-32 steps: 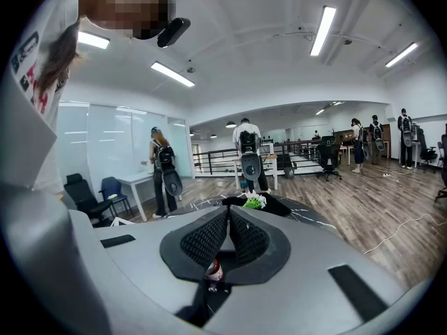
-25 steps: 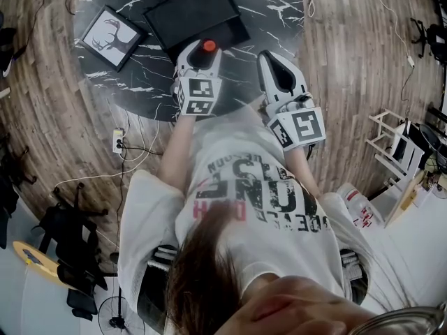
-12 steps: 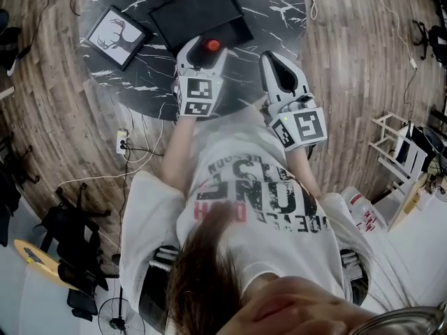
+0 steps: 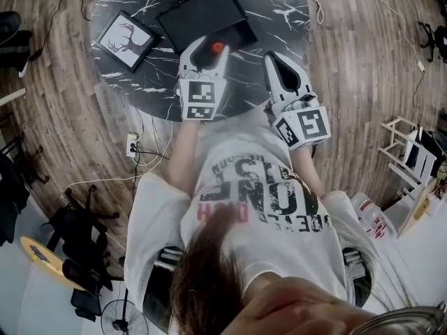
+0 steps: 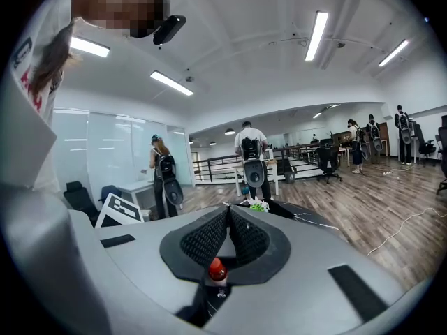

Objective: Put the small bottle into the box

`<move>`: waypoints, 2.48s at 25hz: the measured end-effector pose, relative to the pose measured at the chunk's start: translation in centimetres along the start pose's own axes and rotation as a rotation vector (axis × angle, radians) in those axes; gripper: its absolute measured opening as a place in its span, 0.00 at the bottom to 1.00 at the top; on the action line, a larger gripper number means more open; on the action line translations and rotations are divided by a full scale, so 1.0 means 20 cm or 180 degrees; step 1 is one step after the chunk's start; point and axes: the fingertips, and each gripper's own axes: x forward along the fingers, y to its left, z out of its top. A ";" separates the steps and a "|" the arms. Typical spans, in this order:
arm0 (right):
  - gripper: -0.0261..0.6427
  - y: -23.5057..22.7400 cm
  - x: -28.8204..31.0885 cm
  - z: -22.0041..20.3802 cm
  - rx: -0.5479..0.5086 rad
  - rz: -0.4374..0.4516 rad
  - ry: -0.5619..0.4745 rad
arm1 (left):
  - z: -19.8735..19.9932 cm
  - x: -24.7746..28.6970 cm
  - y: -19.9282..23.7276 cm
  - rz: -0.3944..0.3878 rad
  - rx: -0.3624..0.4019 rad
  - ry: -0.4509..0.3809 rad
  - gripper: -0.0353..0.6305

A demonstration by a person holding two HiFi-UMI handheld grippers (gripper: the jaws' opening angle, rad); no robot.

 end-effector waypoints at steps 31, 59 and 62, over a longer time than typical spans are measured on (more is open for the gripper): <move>0.05 0.07 -0.10 0.10 -0.0024 0.0050 -0.0211 | 0.46 -0.32 0.13 0.0510 0.0118 -0.0746 0.06; 0.05 -0.15 -0.25 0.34 -0.0244 0.0675 -0.0524 | 0.92 -0.67 -0.11 0.1301 0.0347 -0.1399 0.06; 0.05 -0.16 -0.25 0.36 -0.0258 0.0716 -0.0554 | 0.90 -0.72 -0.14 0.1385 0.0324 -0.1406 0.06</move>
